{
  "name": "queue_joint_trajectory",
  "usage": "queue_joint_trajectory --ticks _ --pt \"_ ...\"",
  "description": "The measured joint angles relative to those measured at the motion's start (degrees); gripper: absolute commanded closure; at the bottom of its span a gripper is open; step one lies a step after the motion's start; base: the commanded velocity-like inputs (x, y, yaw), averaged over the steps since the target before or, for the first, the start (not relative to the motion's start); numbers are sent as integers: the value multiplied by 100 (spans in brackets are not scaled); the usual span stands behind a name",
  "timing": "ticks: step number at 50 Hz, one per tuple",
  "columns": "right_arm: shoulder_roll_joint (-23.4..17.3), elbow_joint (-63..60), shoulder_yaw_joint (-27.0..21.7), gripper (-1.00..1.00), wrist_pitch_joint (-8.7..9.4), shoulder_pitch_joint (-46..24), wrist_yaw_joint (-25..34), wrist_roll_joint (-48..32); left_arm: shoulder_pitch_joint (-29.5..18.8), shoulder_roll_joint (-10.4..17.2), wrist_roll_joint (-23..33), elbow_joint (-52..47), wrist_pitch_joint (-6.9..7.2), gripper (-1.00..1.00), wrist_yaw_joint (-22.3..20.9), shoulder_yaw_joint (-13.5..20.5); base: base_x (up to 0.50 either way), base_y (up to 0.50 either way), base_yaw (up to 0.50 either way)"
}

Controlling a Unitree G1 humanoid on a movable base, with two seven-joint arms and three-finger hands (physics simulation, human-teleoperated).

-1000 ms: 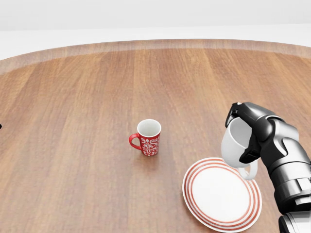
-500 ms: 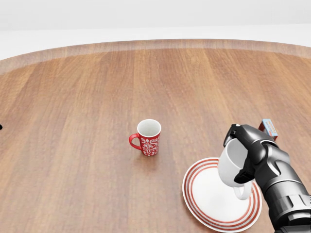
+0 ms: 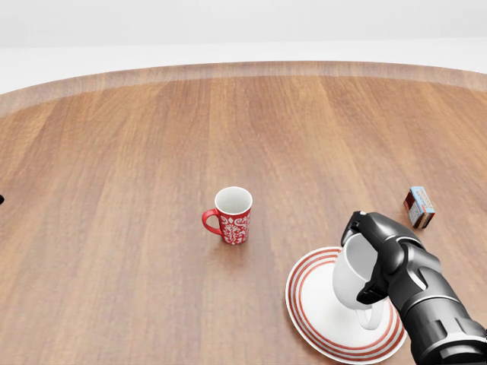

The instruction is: Put the white mug on the plate.

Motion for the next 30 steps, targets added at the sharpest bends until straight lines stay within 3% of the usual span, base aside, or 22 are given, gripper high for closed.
queue_joint_trajectory --ticks 30 --pt "148 77 23 100 0 128 -130 -25 -2 2 0 -32 0 -100 1 1 0 0 0"
